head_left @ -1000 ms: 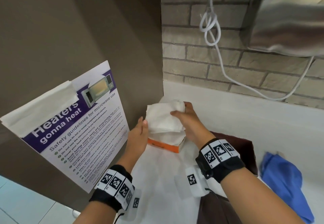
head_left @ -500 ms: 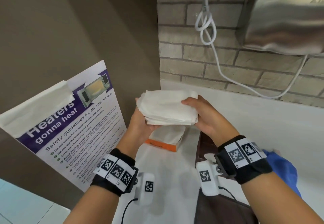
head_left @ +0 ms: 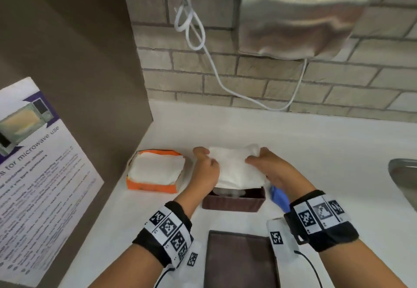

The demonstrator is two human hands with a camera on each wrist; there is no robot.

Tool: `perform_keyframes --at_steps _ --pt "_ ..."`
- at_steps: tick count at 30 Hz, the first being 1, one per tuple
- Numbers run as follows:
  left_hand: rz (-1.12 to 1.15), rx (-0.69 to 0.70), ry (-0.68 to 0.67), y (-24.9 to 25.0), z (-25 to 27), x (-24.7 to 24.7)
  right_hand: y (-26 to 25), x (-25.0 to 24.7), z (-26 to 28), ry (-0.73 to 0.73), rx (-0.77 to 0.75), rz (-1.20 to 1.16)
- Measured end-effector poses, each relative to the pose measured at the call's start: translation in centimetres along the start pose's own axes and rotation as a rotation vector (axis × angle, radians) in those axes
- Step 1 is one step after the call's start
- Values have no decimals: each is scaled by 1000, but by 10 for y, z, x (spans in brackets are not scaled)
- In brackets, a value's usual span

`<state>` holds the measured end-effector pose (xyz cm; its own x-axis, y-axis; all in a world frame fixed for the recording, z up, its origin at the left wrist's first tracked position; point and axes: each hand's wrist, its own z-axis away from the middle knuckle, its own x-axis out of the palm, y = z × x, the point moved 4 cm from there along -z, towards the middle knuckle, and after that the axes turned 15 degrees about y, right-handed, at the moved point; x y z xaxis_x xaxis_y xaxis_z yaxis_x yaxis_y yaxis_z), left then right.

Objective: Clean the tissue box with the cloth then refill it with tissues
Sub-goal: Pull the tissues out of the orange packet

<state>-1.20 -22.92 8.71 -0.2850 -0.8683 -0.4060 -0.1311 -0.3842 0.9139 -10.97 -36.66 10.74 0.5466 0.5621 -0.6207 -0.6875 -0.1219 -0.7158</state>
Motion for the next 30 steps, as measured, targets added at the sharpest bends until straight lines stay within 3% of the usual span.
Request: perform_keyframes --at_steps 6,12,19,21,26,30 --pt "-387 20 -318 -9 6 27 11 26 -8 99 -257 446" --pt "-634 -25 -412 -19 6 38 19 54 -19 109 -410 723" --pt "-745 16 -470 -21 9 45 24 70 -21 36 -423 906" --pt "-745 79 -412 -17 11 42 25 76 -17 46 -460 965" --pt "-371 329 -166 6 14 -8 17 71 -4 131 -529 1095" --pt "-411 323 -41 -10 -23 -77 -22 54 13 256 -670 970"
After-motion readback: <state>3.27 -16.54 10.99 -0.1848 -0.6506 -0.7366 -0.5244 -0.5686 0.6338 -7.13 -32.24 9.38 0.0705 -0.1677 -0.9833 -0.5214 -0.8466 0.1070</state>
